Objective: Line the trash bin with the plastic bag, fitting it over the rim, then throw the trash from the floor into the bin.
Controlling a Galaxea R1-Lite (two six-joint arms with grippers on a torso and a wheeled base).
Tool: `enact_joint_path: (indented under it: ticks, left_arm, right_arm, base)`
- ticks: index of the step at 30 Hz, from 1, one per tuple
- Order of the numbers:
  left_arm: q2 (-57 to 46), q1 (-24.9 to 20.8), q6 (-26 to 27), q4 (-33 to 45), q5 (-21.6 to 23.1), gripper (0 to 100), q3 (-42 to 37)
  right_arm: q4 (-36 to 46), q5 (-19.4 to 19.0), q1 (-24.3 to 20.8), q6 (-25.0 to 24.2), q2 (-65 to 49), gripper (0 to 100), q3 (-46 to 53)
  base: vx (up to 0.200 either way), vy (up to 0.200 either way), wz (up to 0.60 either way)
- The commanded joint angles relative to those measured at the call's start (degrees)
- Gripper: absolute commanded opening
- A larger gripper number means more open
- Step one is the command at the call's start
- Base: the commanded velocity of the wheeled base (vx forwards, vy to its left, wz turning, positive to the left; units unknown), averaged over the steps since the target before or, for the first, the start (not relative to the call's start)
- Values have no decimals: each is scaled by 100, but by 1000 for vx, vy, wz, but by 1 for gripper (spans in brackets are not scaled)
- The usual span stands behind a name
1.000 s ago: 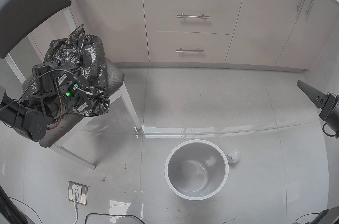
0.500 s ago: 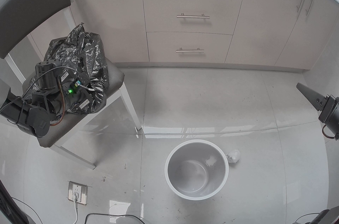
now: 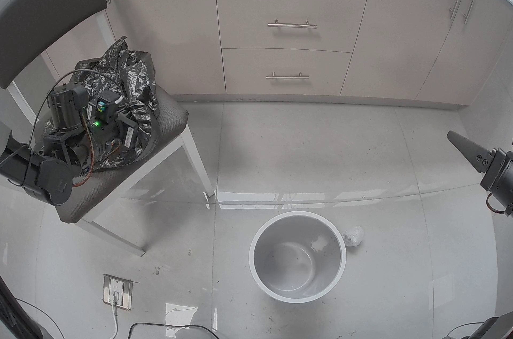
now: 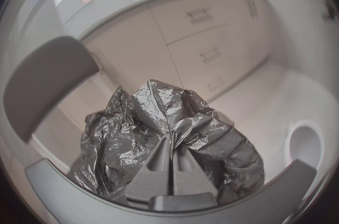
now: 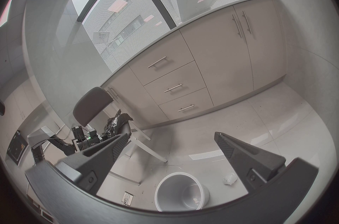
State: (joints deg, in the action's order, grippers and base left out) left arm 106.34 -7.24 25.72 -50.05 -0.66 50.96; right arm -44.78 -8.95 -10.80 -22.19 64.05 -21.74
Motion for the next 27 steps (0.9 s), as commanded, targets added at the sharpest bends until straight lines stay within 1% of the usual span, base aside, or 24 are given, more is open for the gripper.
enact_joint_path:
  ticks: [1, 2, 3, 4, 5, 6, 7, 8, 9, 10, 11, 12, 13, 14, 16, 17, 18, 19, 20, 22, 24, 27]
  left_arm:
    - [-852, -155, -4708, 400, 22, 0, 916]
    - [-992, -41, -5490, 839, 57, 0, 1118]
    - [-992, -41, -5490, 839, 57, 0, 1118]
    - [-1300, 302, -7248, 2369, 567, 0, 1733]
    - [-1379, 443, -8030, 3063, 1077, 0, 2041]
    - [-1423, 627, -8821, 3810, 1894, 0, 2401]
    - [-1423, 821, -9454, 4337, 2711, 0, 2665]
    - [-1423, 821, -9454, 4337, 2711, 0, 2665]
    - [-1379, 1172, -10386, 4847, 4619, 0, 2885]
    - [-1361, 1208, -10491, 4821, 5287, 0, 2762]
    - [-1370, 1155, -10482, 4724, 5480, 0, 2560]
    - [-1397, 1023, -10438, 4557, 5445, 0, 2349]
    - [-1397, 1023, -10438, 4557, 5445, 0, 2349]
    - [-1440, 469, -10394, 3916, 5418, 0, 1874]
    - [-1502, 30, -10403, 3151, 5374, 0, 1426]
    - [-1581, -287, -10447, 2650, 5357, 0, 1145]
    - [-1607, -454, -10456, 2404, 5348, 0, 1030]
    - [-1607, -454, -10456, 2404, 5348, 0, 1030]
    - [-1722, -1157, -10526, 1718, 5032, 0, 784]
    - [-1810, -1684, -10535, 1569, 4197, 0, 863]
    - [-1801, -2027, -10482, 1587, 3581, 0, 1065]
    - [-1801, -2141, -10315, 1771, 3432, 0, 1241]
  right_arm:
    - [4, -2, -36, 21, 20, 100, 47]
    - [4, -2, -36, 30, 37, 100, 47]
    - [4, -2, -36, 30, 37, 100, 47]
    - [4, -10, -36, 39, 73, 100, 55]
    - [4, -10, -45, 57, 99, 100, 55]
    - [4, -10, -71, 74, 125, 100, 73]
    - [-5, -10, -106, 74, 143, 100, 91]
    - [-5, -10, -106, 74, 143, 100, 91]
    - [-5, -10, -177, 74, 160, 100, 108]
    - [-5, -10, -229, 74, 169, 100, 117]
    - [-5, -10, -309, 74, 178, 100, 126]
    - [4, -10, -379, 65, 178, 100, 135]
    - [4, -10, -379, 65, 178, 100, 135]
    - [13, -10, -528, 74, 213, 100, 170]
    - [-5, -10, -660, 83, 292, 100, 196]
    - [-5, 7, -774, 83, 363, 100, 196]
    - [-5, 16, -836, 74, 398, 100, 205]
    - [-5, 16, -836, 74, 398, 100, 205]
    - [-14, 25, -1038, 83, 547, 100, 266]
    - [-66, 33, -1179, 162, 714, 100, 345]
    - [-207, 33, -1311, 224, 846, 100, 407]
    - [-550, 42, -1407, 320, 1127, 100, 583]
  base:
    - [0, 0, 0]
    - [0, 0, 0]
    - [0, 0, 0]
    - [0, 0, 0]
    - [0, 0, 0]
    - [0, 0, 0]
    - [0, 0, 0]
    - [0, 0, 0]
    - [0, 0, 0]
    - [0, 0, 0]
    - [0, 0, 0]
    - [0, 0, 0]
    - [0, 0, 0]
    - [0, 0, 0]
    - [0, 0, 0]
    - [0, 0, 0]
    - [0, 0, 0]
    - [0, 0, 0]
    - [0, 0, 0]
    - [0, 0, 0]
    - [0, 0, 0]
    - [0, 0, 0]
